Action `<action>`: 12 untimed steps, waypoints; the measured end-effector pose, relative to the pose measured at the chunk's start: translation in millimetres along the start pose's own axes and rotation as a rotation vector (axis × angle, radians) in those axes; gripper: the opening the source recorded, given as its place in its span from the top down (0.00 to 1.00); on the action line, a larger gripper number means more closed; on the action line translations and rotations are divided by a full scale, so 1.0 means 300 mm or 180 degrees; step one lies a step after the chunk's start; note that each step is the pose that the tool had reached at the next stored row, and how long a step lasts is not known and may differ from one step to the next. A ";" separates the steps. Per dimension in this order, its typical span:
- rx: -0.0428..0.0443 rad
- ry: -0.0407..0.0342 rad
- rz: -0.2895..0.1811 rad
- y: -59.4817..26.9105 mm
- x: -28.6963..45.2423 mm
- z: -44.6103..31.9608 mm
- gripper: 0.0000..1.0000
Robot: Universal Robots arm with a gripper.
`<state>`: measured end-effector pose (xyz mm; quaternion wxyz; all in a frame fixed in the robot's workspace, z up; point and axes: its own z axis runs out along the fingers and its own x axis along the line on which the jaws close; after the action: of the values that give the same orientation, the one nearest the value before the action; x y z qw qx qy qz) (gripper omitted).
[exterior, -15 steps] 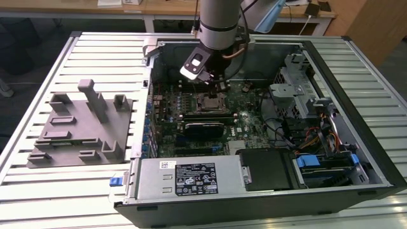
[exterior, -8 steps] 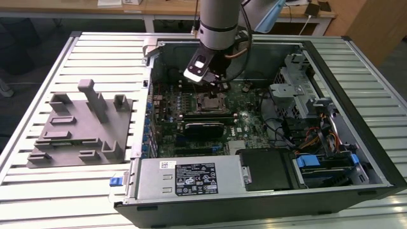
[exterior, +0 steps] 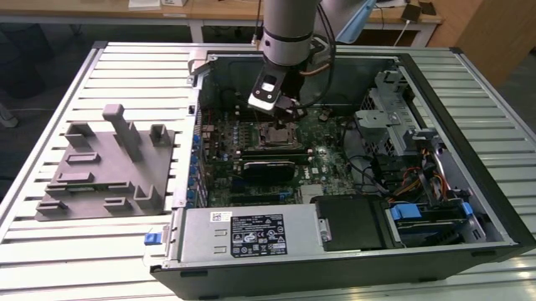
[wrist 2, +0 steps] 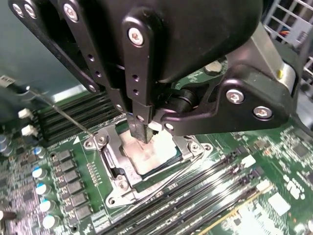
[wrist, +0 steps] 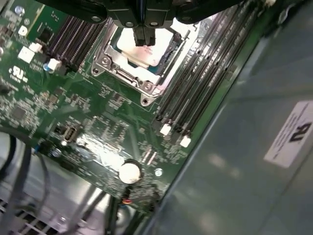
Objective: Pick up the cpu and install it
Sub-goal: 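Close the cpu cover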
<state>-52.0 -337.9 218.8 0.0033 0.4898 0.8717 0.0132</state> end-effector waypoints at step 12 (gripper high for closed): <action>0.0005 0.0018 -0.0697 0.000 0.000 0.001 0.89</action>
<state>-52.0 -337.9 218.5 0.0018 0.3915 0.9201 0.0135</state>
